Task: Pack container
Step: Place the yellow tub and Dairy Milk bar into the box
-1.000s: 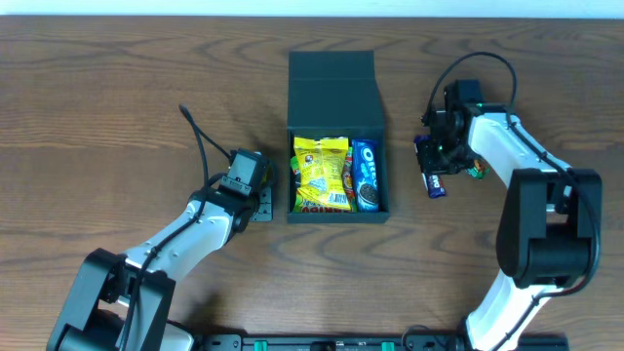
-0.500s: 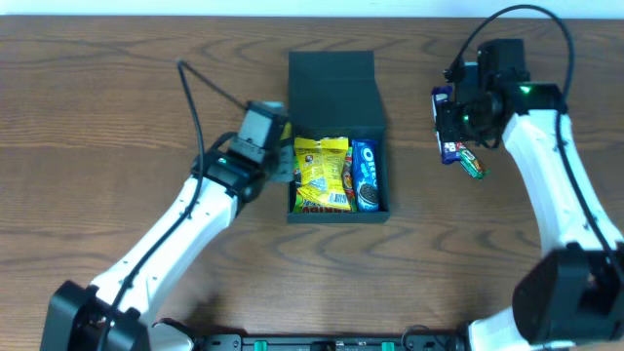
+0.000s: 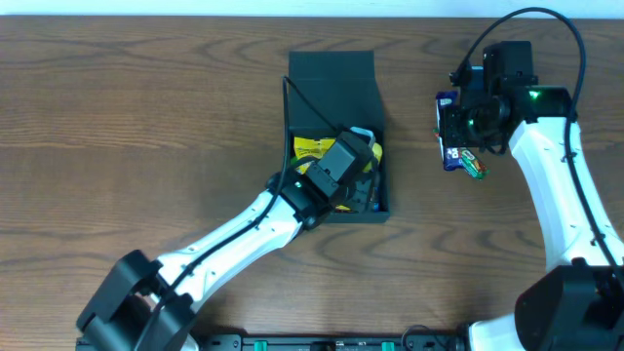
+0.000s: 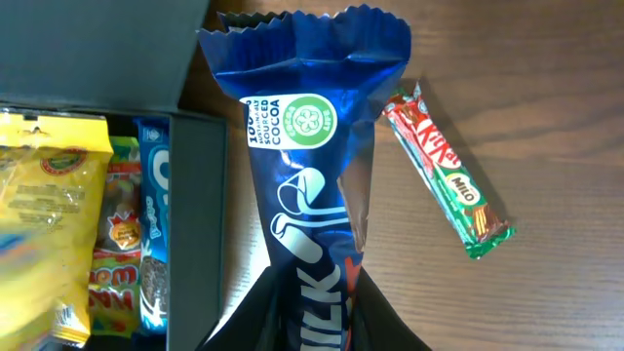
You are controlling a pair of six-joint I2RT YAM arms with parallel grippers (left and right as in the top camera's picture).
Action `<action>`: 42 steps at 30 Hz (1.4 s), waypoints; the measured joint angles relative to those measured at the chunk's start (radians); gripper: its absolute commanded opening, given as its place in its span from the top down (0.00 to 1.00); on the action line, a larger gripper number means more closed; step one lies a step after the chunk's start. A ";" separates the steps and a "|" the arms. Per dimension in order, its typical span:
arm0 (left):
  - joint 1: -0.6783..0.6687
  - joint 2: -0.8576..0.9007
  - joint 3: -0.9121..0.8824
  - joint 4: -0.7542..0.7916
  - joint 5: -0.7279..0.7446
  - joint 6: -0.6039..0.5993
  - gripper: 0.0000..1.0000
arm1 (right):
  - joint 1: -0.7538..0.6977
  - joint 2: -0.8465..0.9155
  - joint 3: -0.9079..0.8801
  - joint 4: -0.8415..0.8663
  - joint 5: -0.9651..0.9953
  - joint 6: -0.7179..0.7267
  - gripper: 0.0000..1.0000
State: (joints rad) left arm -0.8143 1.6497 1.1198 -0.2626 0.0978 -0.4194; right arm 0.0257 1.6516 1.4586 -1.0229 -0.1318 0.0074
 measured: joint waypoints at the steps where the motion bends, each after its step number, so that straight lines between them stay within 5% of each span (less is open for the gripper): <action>1: 0.001 0.001 0.000 0.000 0.001 -0.007 0.05 | 0.000 0.000 0.000 -0.003 0.000 0.000 0.83; 13: 0.025 -0.149 0.000 -0.084 -0.113 -0.010 0.05 | 0.019 0.000 0.000 -0.071 -0.090 0.004 0.83; 27: 0.278 -0.377 0.002 -0.312 -0.182 -0.010 0.05 | 0.293 0.000 -0.095 0.023 -0.142 0.232 0.79; 28: 0.278 -0.377 0.002 -0.313 -0.181 -0.010 0.05 | 0.303 0.000 -0.114 0.038 -0.136 0.251 0.76; 31: 0.278 -0.377 0.002 -0.314 -0.180 -0.010 0.04 | 0.316 0.000 -0.152 0.063 -0.122 0.301 0.43; 42: 0.278 -0.377 0.002 -0.333 -0.180 0.002 0.05 | 0.256 0.000 -0.154 0.134 0.118 0.299 0.28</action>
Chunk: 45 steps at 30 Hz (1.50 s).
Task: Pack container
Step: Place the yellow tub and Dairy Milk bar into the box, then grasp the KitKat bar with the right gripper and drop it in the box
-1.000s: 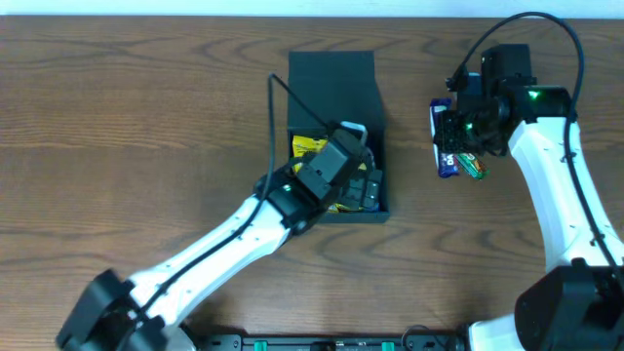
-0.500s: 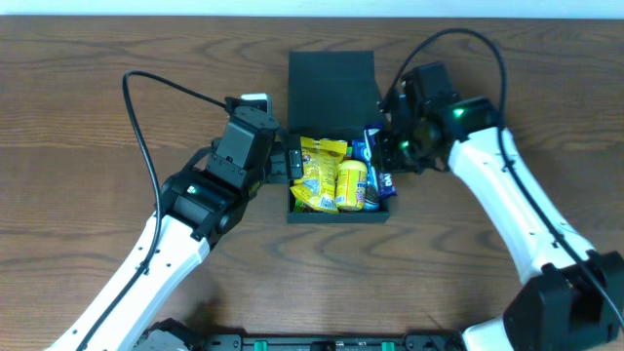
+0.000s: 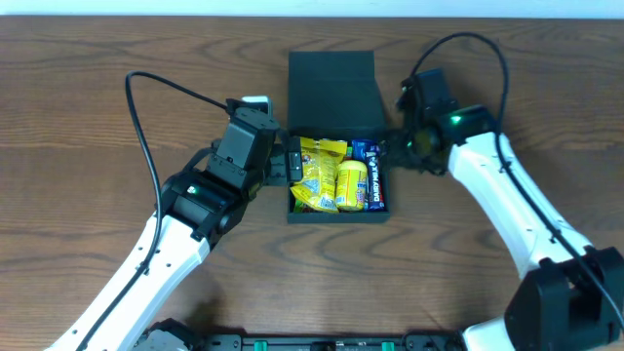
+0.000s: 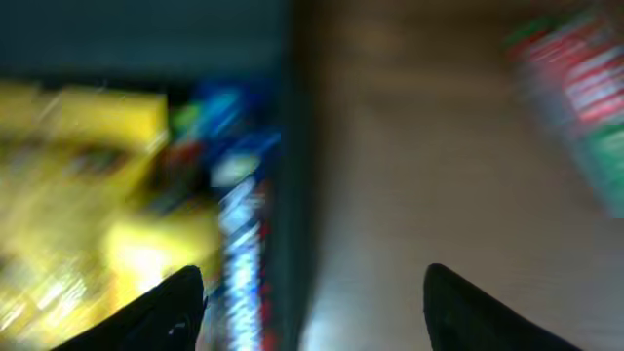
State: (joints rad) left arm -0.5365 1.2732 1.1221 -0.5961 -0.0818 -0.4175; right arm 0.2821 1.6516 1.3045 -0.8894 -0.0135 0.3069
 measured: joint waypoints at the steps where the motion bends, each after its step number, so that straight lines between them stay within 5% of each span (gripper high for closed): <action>1: 0.000 0.000 0.000 -0.003 0.000 0.000 0.04 | -0.042 0.000 0.000 0.042 0.061 -0.038 0.28; 11: 0.000 0.000 0.000 -0.003 0.000 0.004 0.05 | -0.249 0.165 0.002 0.209 0.135 -0.377 0.28; 20: 0.000 0.000 0.000 -0.003 0.000 0.011 0.05 | -0.360 0.306 0.002 0.237 0.058 -0.499 0.32; 28: 0.000 0.000 0.000 -0.003 0.000 0.015 0.05 | -0.369 0.362 0.002 0.250 0.004 -0.537 0.51; 41: 0.000 0.000 0.000 -0.003 0.000 0.026 0.04 | -0.369 0.372 0.025 0.219 -0.023 -0.444 0.98; 45: 0.002 0.000 0.000 -0.004 0.000 0.049 0.05 | -0.364 0.386 0.119 0.107 -0.058 -0.420 0.98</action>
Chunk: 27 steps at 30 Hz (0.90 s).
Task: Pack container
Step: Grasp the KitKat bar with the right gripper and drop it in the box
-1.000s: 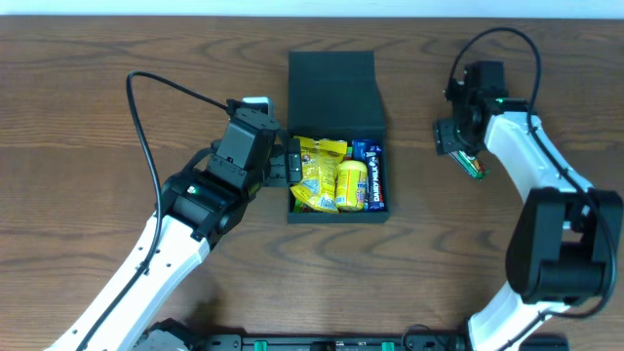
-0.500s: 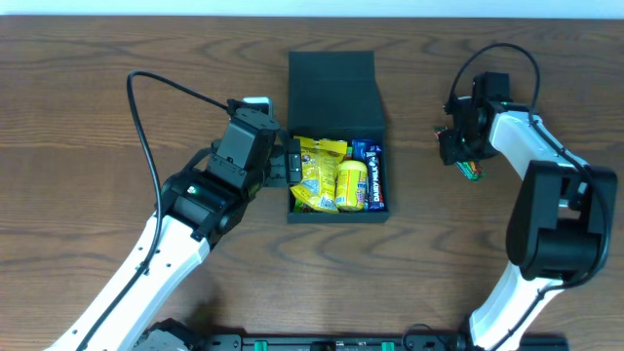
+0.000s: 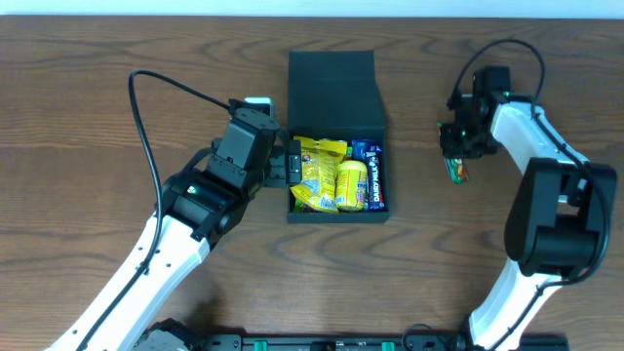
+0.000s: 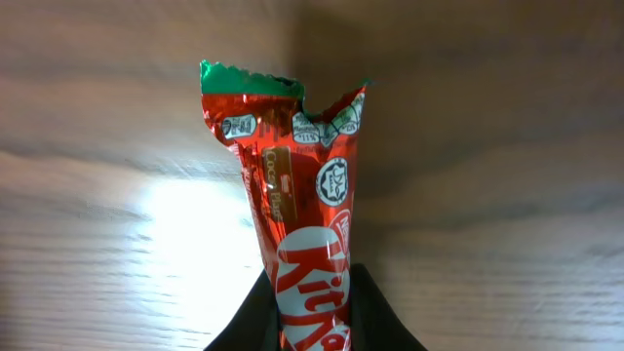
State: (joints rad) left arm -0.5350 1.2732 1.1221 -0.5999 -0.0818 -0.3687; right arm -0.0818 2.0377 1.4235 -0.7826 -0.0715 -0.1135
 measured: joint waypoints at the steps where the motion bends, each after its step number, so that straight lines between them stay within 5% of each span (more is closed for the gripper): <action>1: 0.003 0.000 0.000 0.000 0.000 0.005 0.05 | 0.007 0.000 0.039 -0.027 -0.004 -0.008 0.99; 8: 0.093 -0.047 0.000 -0.005 0.000 0.033 0.05 | 0.171 -0.048 0.236 -0.135 -0.029 -0.232 0.99; 21: 0.212 -0.262 0.000 -0.068 0.000 0.056 0.04 | 0.509 -0.075 0.251 -0.182 -0.109 -0.760 0.98; 22: 0.212 -0.262 0.000 -0.074 0.000 0.056 0.05 | 0.523 -0.075 0.251 -0.181 -0.109 -0.787 0.94; 26: 0.212 -0.262 0.000 -0.081 0.000 0.060 0.05 | 0.547 -0.075 0.250 -0.165 -0.112 -0.837 0.32; 27: 0.212 -0.262 0.000 -0.081 0.000 0.060 0.04 | 0.550 -0.075 0.250 -0.156 -0.112 -0.842 0.27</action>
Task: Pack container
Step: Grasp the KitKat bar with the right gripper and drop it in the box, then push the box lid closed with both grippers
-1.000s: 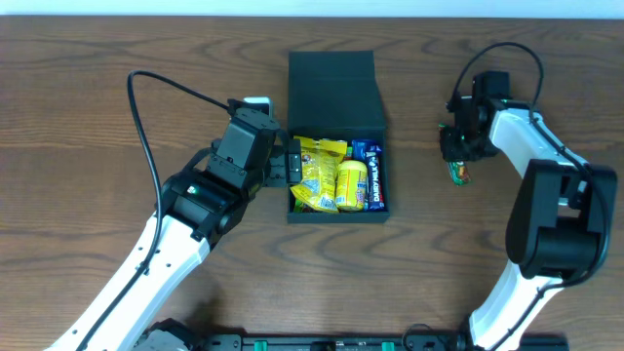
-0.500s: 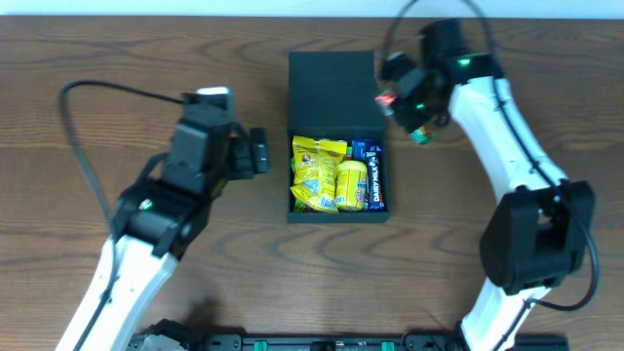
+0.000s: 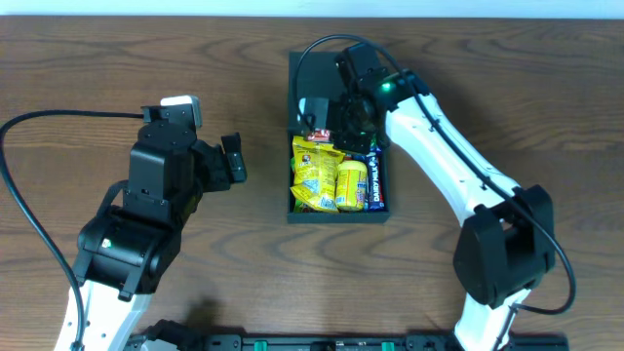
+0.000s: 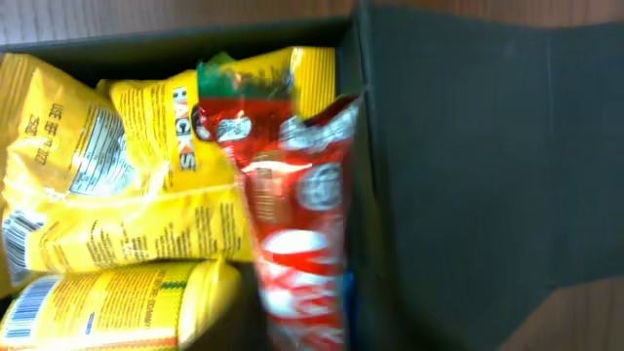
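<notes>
The black box (image 3: 337, 216) stands mid-table with its lid (image 3: 331, 83) folded back. Inside lie yellow snack packs (image 3: 317, 171) and a blue chocolate bar (image 3: 375, 181) along the right wall. My right gripper (image 3: 328, 130) hangs over the back of the box, shut on a red KitKat bar (image 4: 297, 224). In the right wrist view the bar points down among the yellow packs (image 4: 117, 195), beside the lid (image 4: 468, 146); the fingers are hidden behind the bar. My left gripper (image 3: 232, 161) stands open, left of the box and apart from it.
Black cables loop over the table at the far left and above the box lid. The left arm's body (image 3: 156, 195) fills the left front of the table. Bare wood lies to the right of the box.
My right gripper, holding the KitKat, has moved from the table right of the box to over the box's back. My left gripper has drawn away from the box's left wall.
First my left gripper was inside the box and my right held a blue chocolate bar beside the KitKat on the table. Then the blue bar lay in the box and my left gripper was at its left wall. Then my right gripped the KitKat, now held over the box.
</notes>
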You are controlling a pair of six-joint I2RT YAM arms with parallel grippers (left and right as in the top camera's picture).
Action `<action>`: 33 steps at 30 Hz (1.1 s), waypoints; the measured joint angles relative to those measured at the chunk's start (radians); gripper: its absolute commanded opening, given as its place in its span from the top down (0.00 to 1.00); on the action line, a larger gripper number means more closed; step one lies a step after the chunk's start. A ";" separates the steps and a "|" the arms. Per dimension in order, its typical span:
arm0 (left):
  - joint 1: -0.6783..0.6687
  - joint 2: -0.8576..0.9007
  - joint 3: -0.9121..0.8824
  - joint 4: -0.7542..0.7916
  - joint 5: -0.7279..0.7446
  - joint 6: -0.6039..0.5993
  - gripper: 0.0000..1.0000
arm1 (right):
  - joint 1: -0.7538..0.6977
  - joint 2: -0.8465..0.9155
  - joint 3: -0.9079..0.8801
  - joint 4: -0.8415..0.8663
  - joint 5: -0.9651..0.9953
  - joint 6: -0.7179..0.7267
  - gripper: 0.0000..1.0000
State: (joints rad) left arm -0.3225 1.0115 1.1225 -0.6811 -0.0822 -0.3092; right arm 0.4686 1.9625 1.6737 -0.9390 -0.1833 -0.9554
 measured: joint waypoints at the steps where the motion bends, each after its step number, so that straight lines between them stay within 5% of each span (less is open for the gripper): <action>1: 0.000 0.000 0.000 0.000 0.000 0.000 0.05 | 0.001 0.000 0.000 0.011 0.000 -0.003 0.25; 5: 0.000 0.000 0.000 0.000 0.000 0.002 0.05 | 0.001 0.000 0.000 0.089 0.027 0.033 0.31; 6: 0.000 0.002 0.000 0.000 0.000 0.008 0.05 | 0.001 0.000 0.000 0.117 0.048 0.068 0.39; 7: 0.000 0.007 0.000 0.001 0.000 0.019 0.05 | 0.000 0.000 0.000 0.144 0.071 0.117 0.55; 8: 0.000 0.016 0.000 0.003 0.000 0.028 0.04 | -0.002 0.000 0.000 0.169 0.095 0.171 0.86; 9: 0.000 0.032 0.000 0.009 0.000 0.039 0.09 | -0.007 0.000 0.000 0.198 0.123 0.250 0.99; 11: 0.000 0.078 0.000 0.026 0.000 0.057 0.77 | -0.029 0.000 0.000 0.222 0.174 0.407 0.99; 12: 0.000 0.107 0.000 0.043 0.000 0.064 0.94 | -0.051 0.000 0.000 0.222 0.195 0.484 0.99; 20: 0.058 0.454 0.002 0.296 0.122 0.069 0.94 | -0.340 0.007 0.000 0.196 0.124 0.911 0.99; 27: 0.181 0.862 0.018 0.655 0.509 -0.099 0.94 | -0.438 0.175 0.000 0.205 -0.171 1.010 0.99; 33: 0.197 1.102 0.157 0.631 0.682 -0.248 0.94 | -0.421 0.334 0.000 0.272 -0.348 1.055 0.99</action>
State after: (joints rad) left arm -0.1257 2.1136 1.2797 -0.0498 0.5999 -0.5571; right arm 0.0479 2.2967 1.6737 -0.6670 -0.5308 0.0998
